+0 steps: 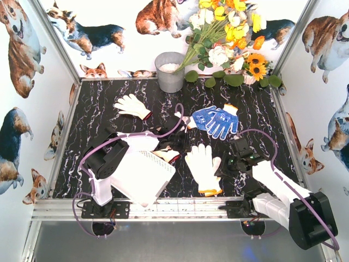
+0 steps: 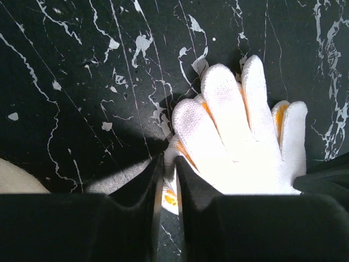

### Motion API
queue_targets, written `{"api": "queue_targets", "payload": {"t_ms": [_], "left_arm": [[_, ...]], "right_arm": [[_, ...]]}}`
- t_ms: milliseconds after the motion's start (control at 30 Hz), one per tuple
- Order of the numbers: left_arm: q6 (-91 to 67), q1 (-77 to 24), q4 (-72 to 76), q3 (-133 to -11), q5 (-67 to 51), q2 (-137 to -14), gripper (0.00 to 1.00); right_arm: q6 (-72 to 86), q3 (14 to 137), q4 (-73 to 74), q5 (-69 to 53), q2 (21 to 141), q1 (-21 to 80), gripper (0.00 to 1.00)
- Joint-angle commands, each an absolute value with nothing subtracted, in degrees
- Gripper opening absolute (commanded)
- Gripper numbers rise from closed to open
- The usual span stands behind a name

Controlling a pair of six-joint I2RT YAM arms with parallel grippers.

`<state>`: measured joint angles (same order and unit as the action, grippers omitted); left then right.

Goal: Put the gloves into the storage basket
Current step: Adjust the glove at the center of the board.

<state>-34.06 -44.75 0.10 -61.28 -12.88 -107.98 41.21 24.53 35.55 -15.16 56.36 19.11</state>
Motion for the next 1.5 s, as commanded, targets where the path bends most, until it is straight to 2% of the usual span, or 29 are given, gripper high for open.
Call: {"api": "queue_targets", "payload": {"t_ms": [0, 67, 133, 1467], "left_arm": [[-35.06, -44.74, 2.76, -60.51, -13.83, -106.99, 0.06], [-35.05, -44.74, 2.65, -60.22, -13.38, -105.92, 0.0], [-35.26, -44.76, 2.42, -60.06, -13.27, -105.05, 0.0], [-38.96, -47.81, 1.9, -54.6, -7.41, -96.64, 0.0]], "right_arm": [[41.7, 25.0, 32.31, -15.38, 55.56, 19.42, 0.1], [41.34, 25.45, 32.96, -15.38, 55.35, 19.42, 0.03], [40.81, 25.91, 33.89, -15.14, 55.13, 19.42, 0.0], [31.38, 37.63, 46.66, -10.34, 59.2, 19.38, 0.0]]}}
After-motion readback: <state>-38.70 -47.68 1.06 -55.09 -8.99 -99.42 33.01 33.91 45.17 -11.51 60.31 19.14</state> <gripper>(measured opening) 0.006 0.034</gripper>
